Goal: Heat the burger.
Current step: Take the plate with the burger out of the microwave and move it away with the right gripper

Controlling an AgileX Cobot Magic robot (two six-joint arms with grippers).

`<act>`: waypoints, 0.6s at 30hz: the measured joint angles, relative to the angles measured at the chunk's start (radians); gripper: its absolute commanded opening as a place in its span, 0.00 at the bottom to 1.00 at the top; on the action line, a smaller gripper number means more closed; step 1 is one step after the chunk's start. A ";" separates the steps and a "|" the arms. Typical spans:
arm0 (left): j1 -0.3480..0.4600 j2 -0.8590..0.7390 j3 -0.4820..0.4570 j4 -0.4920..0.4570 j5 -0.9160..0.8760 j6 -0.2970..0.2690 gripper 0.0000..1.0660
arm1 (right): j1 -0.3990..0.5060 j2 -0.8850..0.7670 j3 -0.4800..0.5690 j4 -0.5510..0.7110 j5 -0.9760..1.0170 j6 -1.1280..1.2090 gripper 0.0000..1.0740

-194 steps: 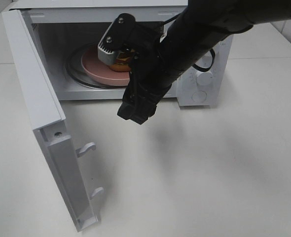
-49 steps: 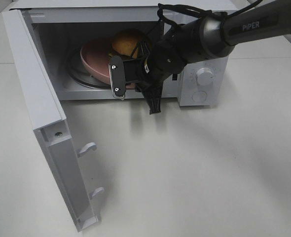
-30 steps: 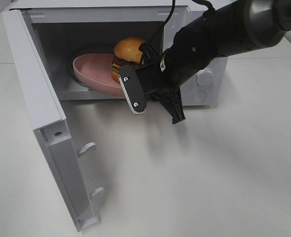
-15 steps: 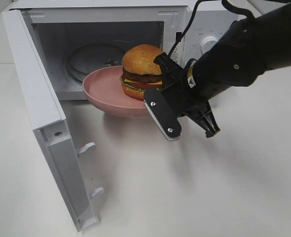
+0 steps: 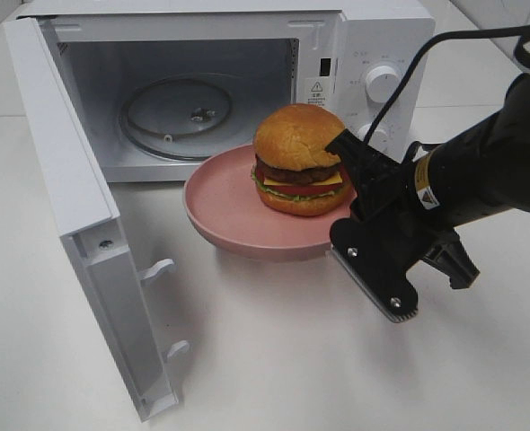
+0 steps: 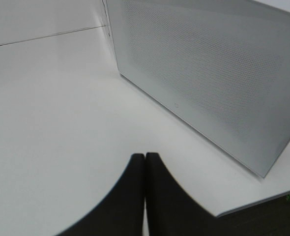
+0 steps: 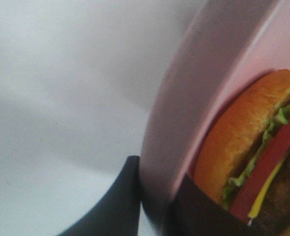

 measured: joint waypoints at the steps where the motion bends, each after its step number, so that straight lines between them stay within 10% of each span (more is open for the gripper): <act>1: 0.000 0.000 0.000 0.000 0.000 0.000 0.00 | 0.000 0.000 0.000 0.000 0.000 0.000 0.00; 18: 0.000 0.000 0.000 0.000 0.000 0.000 0.00 | 0.000 -0.184 0.198 -0.011 0.072 0.109 0.00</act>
